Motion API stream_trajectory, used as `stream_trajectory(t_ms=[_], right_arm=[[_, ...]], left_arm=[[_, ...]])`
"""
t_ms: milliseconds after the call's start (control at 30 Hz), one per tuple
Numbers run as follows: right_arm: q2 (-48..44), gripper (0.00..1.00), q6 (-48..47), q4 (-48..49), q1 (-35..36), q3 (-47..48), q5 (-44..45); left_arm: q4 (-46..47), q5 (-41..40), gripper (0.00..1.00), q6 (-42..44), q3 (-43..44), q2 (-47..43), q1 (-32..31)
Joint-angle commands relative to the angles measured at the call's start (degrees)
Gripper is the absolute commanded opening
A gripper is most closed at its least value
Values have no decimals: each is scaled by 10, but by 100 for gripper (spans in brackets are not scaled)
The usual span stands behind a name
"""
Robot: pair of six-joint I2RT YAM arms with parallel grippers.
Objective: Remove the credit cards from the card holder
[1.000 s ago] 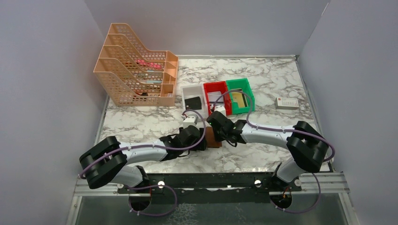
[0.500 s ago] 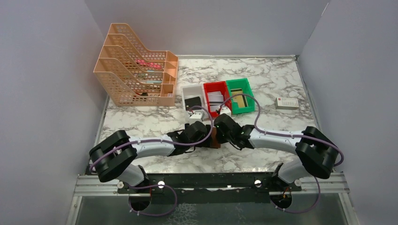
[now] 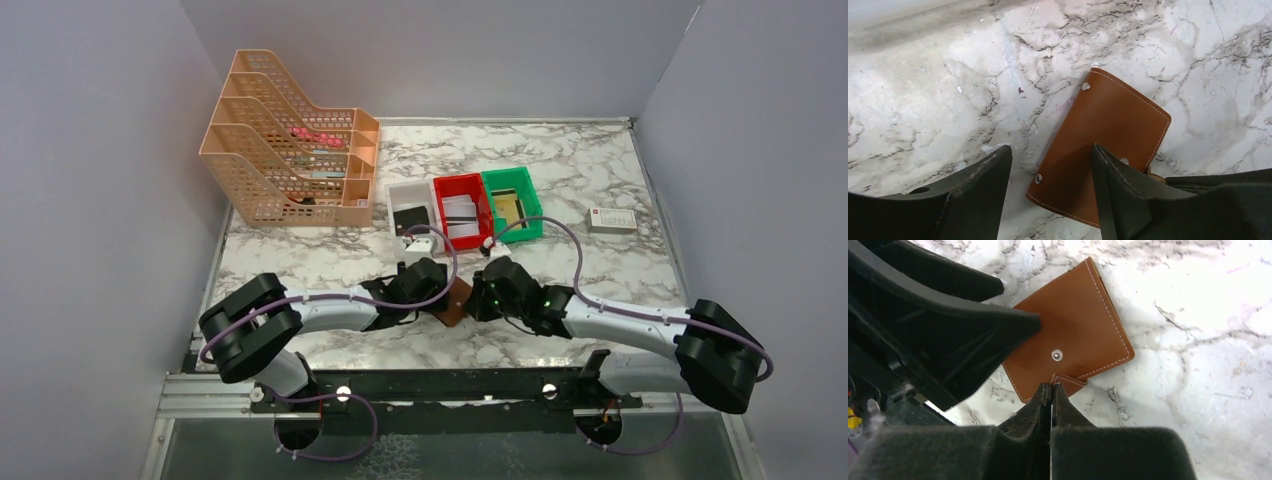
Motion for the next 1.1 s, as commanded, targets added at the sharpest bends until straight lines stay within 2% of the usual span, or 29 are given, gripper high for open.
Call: stream_trajectory(t_ms=[0,233,400,500,600,833,1067], right_arm=[[-32,1,43,-2,1,-28,23],[-52,5,128,-97,1,-50,166],[-56,12,164,-153,1,-48,190],[-66,25,170,-149,1,-56,189],[-78,31,164,-118,1,-72,177],[-85,32,149,-69,-12,-82,142],[-87,32,161,-4,-39,-109,64]], left_arm=[[-52,9,62,-4,-18,29,1],[-64,18,61,9,-3,45,1],[-71,31,60,24,15,53,-2],[-72,36,61,27,18,49,-5],[-72,39,61,31,21,43,-9],[-73,50,62,41,30,38,-13],[-76,52,63,40,33,33,-15]])
